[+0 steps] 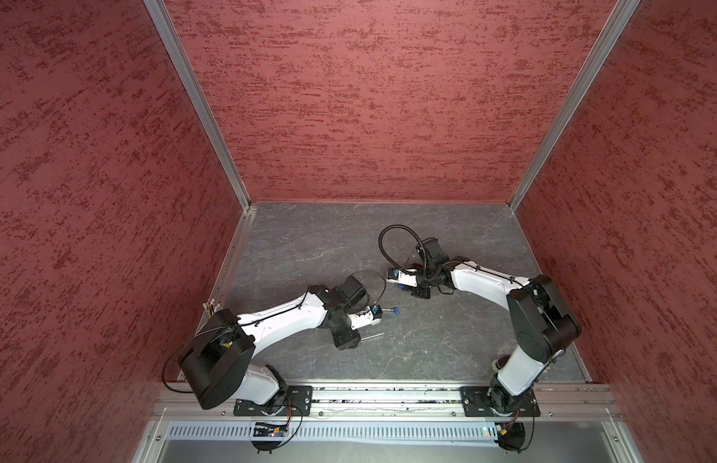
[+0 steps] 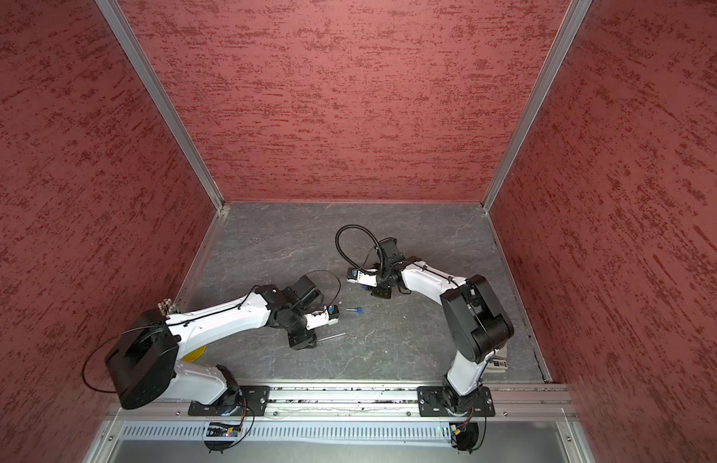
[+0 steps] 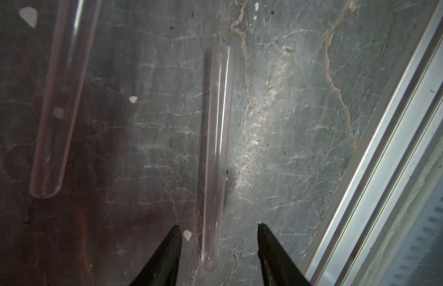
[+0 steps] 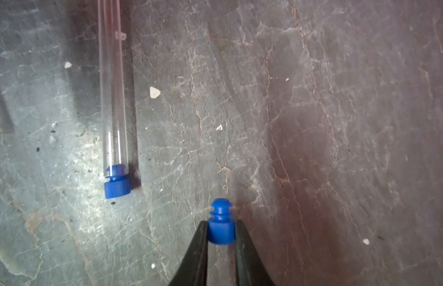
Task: Insert stoppers into test tubes
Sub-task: Pick up the test tube at the center of the board.
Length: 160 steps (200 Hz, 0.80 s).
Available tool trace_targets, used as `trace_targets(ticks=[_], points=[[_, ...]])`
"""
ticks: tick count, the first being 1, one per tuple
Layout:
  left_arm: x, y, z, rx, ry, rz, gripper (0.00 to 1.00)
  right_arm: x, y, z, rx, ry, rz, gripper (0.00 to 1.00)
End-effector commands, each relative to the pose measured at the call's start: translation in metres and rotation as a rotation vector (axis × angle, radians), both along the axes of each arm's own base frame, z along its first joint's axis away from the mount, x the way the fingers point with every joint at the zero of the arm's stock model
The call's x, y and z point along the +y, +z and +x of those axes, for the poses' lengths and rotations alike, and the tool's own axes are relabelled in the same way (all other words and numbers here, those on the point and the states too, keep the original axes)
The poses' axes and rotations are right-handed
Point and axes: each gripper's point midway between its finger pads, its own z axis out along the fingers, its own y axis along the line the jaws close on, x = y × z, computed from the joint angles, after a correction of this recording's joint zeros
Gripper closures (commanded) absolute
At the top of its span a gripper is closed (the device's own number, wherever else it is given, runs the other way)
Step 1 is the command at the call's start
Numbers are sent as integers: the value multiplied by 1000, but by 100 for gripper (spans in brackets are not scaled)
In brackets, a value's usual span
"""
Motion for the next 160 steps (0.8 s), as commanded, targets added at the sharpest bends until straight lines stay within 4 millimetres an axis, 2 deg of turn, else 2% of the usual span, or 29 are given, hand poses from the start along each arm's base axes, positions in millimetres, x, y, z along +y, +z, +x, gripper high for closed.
trace_targets(ticks=[1, 63, 160], points=[[-17, 8, 10, -45, 0, -49, 49, -6, 7, 1, -21, -17, 2, 78], [-16, -11, 11, -47, 0, 6, 52, -13, 4, 1, -15, -30, -7, 78], [-14, -20, 7, -82, -11, 64, 57, -14, 4, 2, -14, -37, -6, 78]])
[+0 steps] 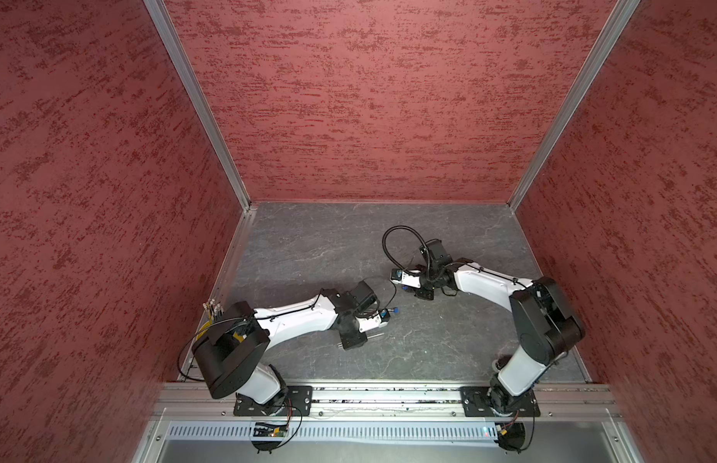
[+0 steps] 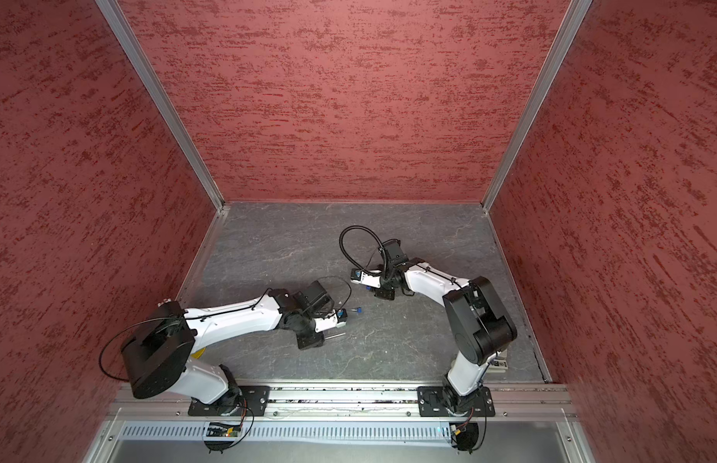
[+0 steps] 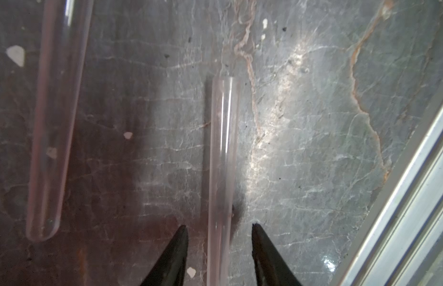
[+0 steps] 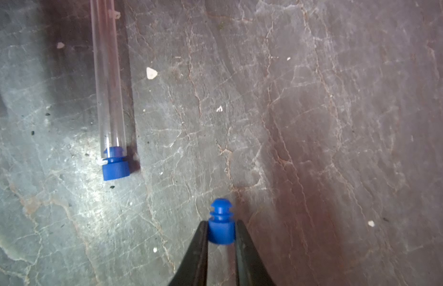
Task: Insert stoppers into test tubes
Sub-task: Pick up the test tube at the center of the board.
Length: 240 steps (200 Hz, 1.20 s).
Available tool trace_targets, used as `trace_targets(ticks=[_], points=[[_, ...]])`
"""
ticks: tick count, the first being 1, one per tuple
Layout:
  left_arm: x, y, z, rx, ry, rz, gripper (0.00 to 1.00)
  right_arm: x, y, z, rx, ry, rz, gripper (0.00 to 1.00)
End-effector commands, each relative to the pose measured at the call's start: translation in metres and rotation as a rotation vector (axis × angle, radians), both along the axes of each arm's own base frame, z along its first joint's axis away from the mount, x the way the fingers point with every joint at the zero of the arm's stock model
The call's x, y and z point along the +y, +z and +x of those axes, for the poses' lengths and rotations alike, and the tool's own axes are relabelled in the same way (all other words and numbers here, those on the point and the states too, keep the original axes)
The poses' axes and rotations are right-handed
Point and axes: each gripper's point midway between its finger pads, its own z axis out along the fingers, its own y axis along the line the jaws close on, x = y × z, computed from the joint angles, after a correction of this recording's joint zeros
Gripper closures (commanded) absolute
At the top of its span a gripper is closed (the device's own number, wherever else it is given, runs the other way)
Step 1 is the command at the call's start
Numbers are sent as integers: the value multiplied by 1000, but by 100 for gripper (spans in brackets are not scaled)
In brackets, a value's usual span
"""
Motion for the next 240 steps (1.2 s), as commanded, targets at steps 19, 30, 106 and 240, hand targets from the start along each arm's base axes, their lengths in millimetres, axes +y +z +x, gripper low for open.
trace_targets(ticks=[19, 30, 106, 240], points=[[2, -8, -2, -10, 16, 30, 58, -2, 7, 3, -19, -11, 5, 78], [1, -9, -3, -8, 18, 30, 59, -2, 7, 3, -18, -13, 7, 78], [2, -18, -5, -14, 16, 56, 67, -3, 7, 2, -17, -18, 7, 78], [7, -10, 4, -78, -3, 80, 82, -4, 12, -3, 4, -26, 19, 78]])
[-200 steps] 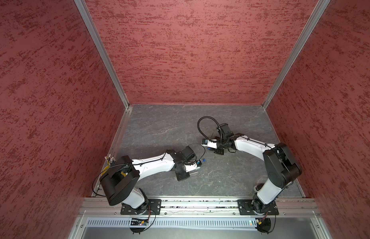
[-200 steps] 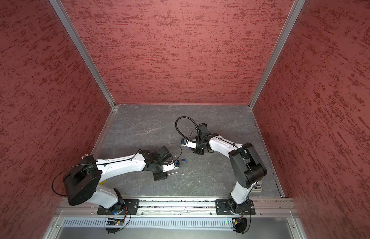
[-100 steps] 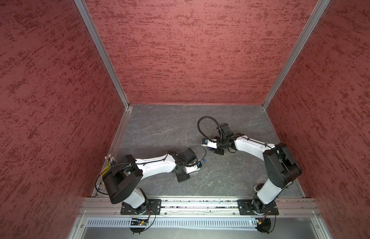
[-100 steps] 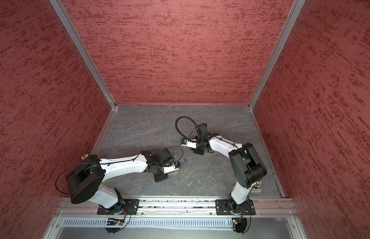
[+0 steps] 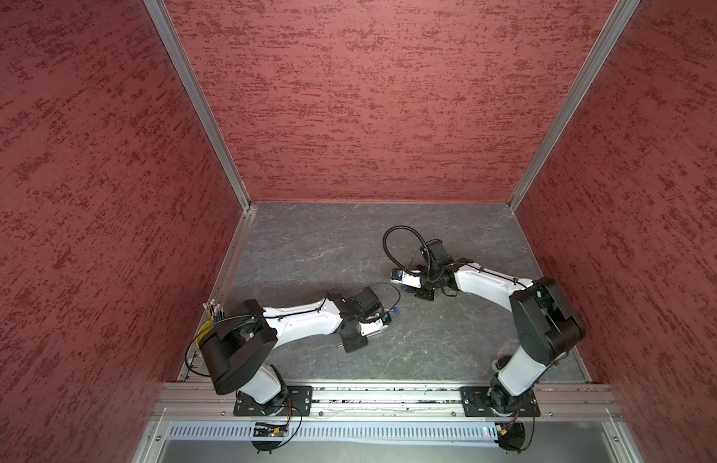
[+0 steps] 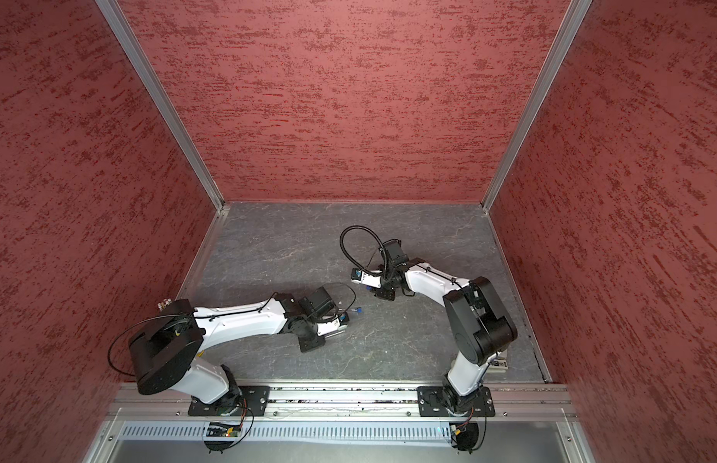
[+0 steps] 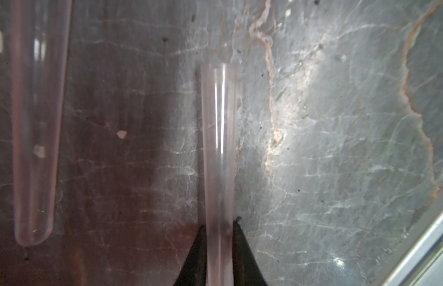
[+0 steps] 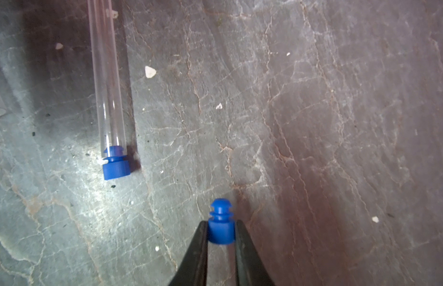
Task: Insert stoppers into test tubes
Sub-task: Pick up the test tube at the center of the board, then insert the stopper into the test tube.
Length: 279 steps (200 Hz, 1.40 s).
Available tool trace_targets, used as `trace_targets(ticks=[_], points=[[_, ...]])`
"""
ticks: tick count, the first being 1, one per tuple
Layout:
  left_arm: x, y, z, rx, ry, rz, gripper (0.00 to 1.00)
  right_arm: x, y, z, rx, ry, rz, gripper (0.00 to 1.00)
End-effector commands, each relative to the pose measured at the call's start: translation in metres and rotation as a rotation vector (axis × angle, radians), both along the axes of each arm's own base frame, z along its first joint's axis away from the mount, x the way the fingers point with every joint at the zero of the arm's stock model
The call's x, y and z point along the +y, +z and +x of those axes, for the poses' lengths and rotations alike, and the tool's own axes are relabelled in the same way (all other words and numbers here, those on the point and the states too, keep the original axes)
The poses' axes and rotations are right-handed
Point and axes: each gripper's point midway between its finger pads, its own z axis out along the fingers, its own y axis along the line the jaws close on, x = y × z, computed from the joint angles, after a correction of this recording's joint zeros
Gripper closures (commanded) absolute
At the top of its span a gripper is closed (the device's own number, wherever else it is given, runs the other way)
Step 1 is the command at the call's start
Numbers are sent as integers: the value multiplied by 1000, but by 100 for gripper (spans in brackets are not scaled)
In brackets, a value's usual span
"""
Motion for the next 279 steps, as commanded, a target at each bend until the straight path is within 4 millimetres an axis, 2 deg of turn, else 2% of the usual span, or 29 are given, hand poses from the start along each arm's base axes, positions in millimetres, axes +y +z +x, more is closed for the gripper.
trace_targets(ticks=[1, 49, 79, 151, 180, 223, 279], points=[[4, 3, 2, -27, -17, 14, 82, -2, 13, -2, -11, -7, 17, 78], [3, 25, 9, -109, -53, -26, 82, -11, 17, -19, -3, -21, 16, 79], [1, 35, 18, -169, -74, -47, 82, -10, 23, -29, 34, -28, 41, 79], [4, 49, 56, -430, -135, 17, 82, 3, 38, -48, 117, -39, 122, 79], [-1, 56, 58, -458, -164, -6, 82, 16, 38, -57, 163, -22, 138, 78], [-5, 55, 57, -447, -180, -9, 82, 35, 36, -63, 211, 11, 157, 79], [-10, 56, 57, -454, -189, -23, 82, 45, 31, -70, 245, 39, 165, 79]])
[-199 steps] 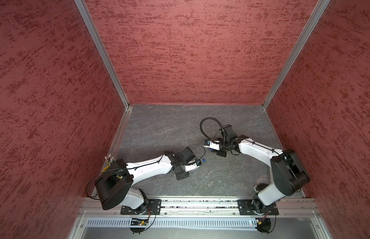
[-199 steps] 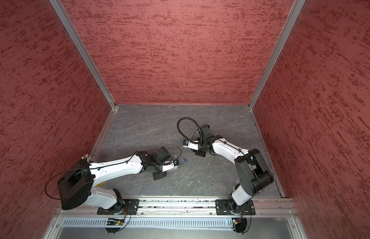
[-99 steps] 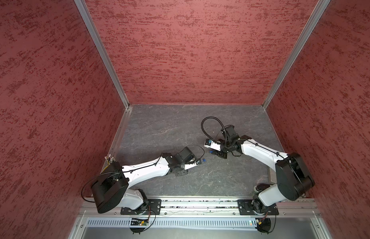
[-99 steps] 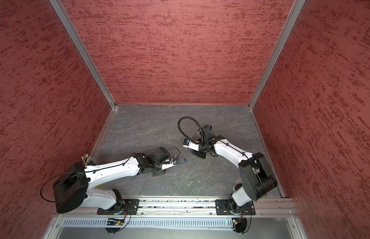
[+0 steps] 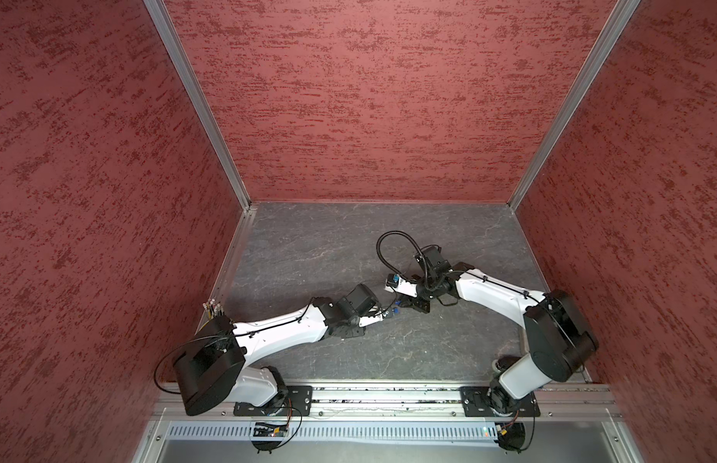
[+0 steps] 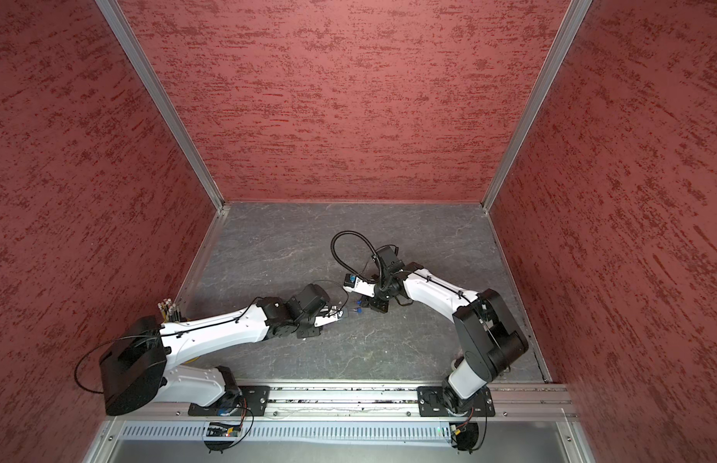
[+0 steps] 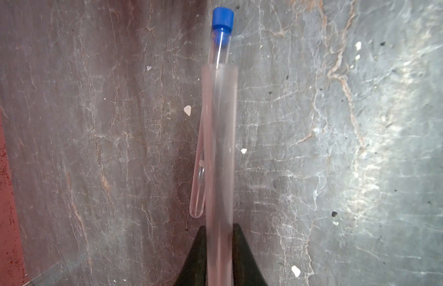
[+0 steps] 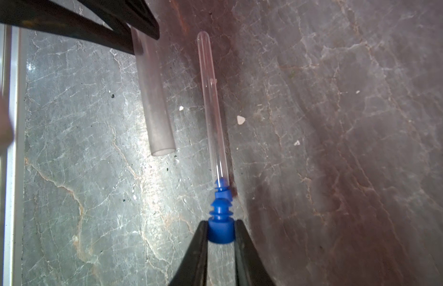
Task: Insert stoppers into test tubes
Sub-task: Insert the stopper into the test tube.
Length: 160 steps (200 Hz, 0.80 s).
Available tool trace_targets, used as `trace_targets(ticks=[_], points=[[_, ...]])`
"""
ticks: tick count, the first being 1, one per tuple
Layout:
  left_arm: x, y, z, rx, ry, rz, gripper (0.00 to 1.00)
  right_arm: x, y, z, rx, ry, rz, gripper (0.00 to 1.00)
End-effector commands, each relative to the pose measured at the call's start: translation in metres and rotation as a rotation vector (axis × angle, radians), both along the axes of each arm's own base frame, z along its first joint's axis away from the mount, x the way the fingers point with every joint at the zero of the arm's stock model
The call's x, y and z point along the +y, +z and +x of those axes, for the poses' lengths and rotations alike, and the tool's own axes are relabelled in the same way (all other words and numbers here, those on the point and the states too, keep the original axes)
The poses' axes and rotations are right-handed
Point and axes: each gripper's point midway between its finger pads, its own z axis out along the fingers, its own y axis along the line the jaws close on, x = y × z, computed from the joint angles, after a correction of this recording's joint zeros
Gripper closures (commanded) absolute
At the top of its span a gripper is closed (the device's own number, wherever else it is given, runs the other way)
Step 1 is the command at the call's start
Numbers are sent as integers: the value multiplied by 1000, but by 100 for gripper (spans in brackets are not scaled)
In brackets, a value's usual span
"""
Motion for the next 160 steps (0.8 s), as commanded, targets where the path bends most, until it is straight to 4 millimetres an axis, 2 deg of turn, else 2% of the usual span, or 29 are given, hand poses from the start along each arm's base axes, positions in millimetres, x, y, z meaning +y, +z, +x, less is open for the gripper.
trace_targets(ticks=[1, 160], points=[[-8, 5, 3, -21, -18, -22, 82, 9, 6, -3, 27, 17, 36, 79], [-13, 4, 7, -60, -49, -6, 82, 19, 5, -22, 72, 69, 53, 79]])
